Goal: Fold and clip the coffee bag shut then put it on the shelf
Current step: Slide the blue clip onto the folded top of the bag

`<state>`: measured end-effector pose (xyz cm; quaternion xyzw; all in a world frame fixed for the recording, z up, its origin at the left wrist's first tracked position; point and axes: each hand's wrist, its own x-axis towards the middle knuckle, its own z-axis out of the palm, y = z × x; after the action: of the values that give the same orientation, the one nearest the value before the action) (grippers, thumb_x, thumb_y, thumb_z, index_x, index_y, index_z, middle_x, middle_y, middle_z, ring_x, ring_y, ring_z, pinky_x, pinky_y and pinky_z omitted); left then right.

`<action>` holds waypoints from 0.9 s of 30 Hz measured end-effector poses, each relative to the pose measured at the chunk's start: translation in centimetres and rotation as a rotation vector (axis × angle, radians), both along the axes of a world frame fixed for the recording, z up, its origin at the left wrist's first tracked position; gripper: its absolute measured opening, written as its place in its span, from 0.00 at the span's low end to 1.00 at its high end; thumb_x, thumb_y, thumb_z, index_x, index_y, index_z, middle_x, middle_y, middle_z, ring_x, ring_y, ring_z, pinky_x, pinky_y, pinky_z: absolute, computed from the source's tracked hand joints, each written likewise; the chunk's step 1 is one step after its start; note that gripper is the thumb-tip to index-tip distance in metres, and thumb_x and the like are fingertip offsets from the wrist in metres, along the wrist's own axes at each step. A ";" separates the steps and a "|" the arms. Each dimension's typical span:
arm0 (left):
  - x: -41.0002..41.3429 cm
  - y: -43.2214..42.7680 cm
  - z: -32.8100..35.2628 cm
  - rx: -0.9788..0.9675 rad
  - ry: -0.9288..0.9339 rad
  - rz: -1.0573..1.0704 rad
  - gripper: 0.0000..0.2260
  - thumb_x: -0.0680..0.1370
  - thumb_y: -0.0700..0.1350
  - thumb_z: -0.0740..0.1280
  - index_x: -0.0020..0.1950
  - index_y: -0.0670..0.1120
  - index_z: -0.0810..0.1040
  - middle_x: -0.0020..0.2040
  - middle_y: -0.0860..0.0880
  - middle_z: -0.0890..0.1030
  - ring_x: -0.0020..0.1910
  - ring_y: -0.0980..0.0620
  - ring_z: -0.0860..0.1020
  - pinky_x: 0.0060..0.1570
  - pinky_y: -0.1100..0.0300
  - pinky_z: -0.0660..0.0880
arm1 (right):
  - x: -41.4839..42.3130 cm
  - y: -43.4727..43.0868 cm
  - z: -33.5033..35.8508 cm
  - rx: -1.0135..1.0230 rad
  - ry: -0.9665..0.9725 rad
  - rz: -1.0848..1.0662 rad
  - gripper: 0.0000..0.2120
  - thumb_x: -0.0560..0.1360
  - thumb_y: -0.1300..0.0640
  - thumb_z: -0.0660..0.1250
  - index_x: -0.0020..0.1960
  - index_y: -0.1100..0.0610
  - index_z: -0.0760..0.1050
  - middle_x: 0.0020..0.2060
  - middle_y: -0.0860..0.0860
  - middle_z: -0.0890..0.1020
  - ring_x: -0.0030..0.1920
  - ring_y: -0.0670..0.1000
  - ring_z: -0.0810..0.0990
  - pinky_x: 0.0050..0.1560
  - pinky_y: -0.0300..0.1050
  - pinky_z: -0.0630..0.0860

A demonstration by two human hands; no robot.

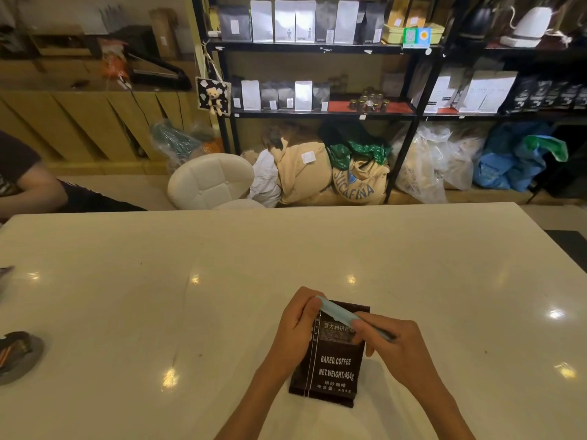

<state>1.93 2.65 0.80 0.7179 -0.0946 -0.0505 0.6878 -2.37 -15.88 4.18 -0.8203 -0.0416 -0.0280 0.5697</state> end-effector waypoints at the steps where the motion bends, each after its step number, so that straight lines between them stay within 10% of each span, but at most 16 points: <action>1: 0.1 -0.1 0.1 0.008 -0.005 0.003 0.11 0.82 0.51 0.57 0.48 0.51 0.77 0.41 0.55 0.78 0.41 0.57 0.78 0.42 0.61 0.77 | -0.1 0.1 -0.1 0.020 -0.006 -0.020 0.11 0.74 0.51 0.68 0.50 0.37 0.83 0.32 0.45 0.86 0.27 0.43 0.80 0.31 0.32 0.77; 10: -0.3 -0.8 0.5 0.090 -0.181 0.055 0.09 0.80 0.49 0.62 0.51 0.63 0.79 0.48 0.55 0.78 0.48 0.55 0.79 0.49 0.66 0.76 | 0.6 -0.4 0.7 0.785 0.091 -0.378 0.14 0.67 0.50 0.74 0.51 0.52 0.78 0.52 0.56 0.86 0.44 0.48 0.85 0.42 0.36 0.82; 18: -0.4 -0.3 0.0 0.135 -0.204 -0.006 0.17 0.81 0.37 0.64 0.67 0.51 0.78 0.52 0.51 0.77 0.54 0.52 0.78 0.55 0.63 0.77 | 2.4 4.4 3.1 0.344 -0.151 -0.195 0.20 0.79 0.54 0.59 0.72 0.49 0.67 0.45 0.48 0.80 0.48 0.45 0.82 0.52 0.35 0.79; 21: -0.3 0.6 0.2 0.100 -0.135 0.031 0.15 0.81 0.30 0.59 0.55 0.47 0.80 0.53 0.49 0.76 0.55 0.51 0.78 0.57 0.54 0.77 | 2.9 0.9 4.0 0.285 -0.125 -0.093 0.24 0.79 0.55 0.57 0.75 0.47 0.59 0.39 0.49 0.78 0.38 0.45 0.79 0.45 0.33 0.77; 27: -0.5 1.2 1.4 0.012 -0.007 -0.004 0.11 0.83 0.39 0.57 0.48 0.43 0.78 0.52 0.40 0.74 0.53 0.50 0.76 0.57 0.57 0.74 | 0.7 -0.2 1.4 -0.532 -0.153 0.220 0.19 0.81 0.48 0.56 0.70 0.33 0.62 0.50 0.37 0.72 0.42 0.42 0.77 0.39 0.29 0.72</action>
<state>1.43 3.86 2.20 0.7220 -0.0980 -0.0501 0.6830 -1.63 -16.12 5.56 -0.9269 -0.1787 -0.0158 0.3295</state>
